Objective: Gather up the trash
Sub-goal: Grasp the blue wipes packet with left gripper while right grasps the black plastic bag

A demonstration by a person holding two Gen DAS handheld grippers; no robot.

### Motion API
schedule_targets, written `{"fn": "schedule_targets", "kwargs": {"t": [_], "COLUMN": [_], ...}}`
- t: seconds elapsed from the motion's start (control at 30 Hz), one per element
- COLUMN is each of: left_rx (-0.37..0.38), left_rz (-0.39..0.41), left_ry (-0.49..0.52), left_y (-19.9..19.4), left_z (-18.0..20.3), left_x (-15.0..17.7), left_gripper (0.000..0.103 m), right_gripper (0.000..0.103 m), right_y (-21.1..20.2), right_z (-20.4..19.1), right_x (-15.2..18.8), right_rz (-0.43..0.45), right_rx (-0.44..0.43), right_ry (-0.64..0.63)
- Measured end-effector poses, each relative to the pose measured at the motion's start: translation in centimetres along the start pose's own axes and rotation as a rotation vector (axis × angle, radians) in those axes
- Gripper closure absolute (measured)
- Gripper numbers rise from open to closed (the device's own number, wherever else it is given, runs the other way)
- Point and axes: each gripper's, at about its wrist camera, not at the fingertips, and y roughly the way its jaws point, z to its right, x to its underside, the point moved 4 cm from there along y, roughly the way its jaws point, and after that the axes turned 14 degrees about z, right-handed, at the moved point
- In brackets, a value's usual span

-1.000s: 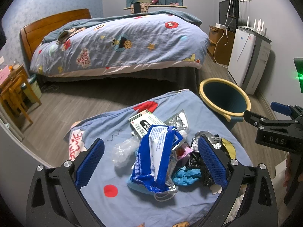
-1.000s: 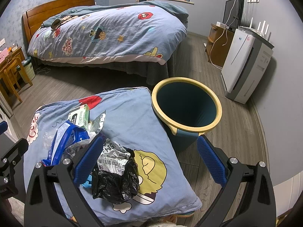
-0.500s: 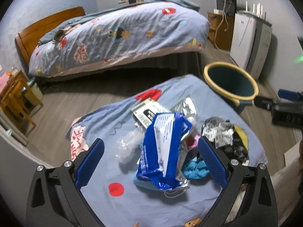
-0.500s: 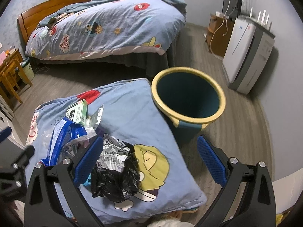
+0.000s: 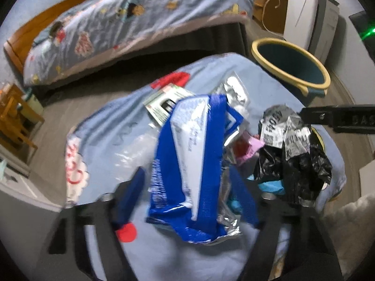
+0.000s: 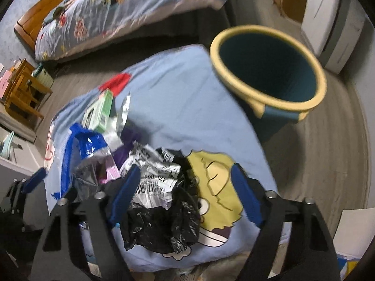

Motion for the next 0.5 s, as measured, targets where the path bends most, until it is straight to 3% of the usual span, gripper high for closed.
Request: {"fn": "schedule_targets", "kwargs": {"t": [0.07, 0.1, 0.13, 0.17, 0.23, 0.43, 0.5], "left_rx": [0.007, 0.013, 0.014, 0.017, 0.021, -0.009, -0.027], "left_rz": [-0.017, -0.027, -0.030, -0.029, -0.028, -0.001, 0.026], "left_ry": [0.000, 0.008, 0.014, 0.016, 0.010, 0.003, -0.001], "left_y": [0.6, 0.9, 1.0, 1.1, 1.0, 0.2, -0.5], "left_z": [0.1, 0.1, 0.1, 0.2, 0.0, -0.6, -0.9], "left_x": [0.2, 0.4, 0.4, 0.4, 0.3, -0.4, -0.9], "left_gripper": [0.049, 0.052, 0.060, 0.068, 0.072, 0.089, 0.089], "right_gripper": [0.041, 0.049, 0.066, 0.073, 0.087, 0.095, 0.096], "right_y": [0.9, 1.2, 1.6, 1.7, 1.5, -0.3, -1.3], "right_z": [-0.3, -0.4, -0.6, -0.8, -1.1, -1.6, -1.5], "right_x": [0.6, 0.8, 0.9, 0.9, 0.8, -0.1, -0.6], "right_rz": [-0.039, -0.055, -0.070, -0.079, -0.074, -0.017, 0.014], "right_rx": [-0.039, -0.057, -0.083, -0.093, -0.105, -0.148, -0.141], "right_ry": [0.023, 0.032, 0.040, 0.040, 0.034, 0.053, 0.042]}}
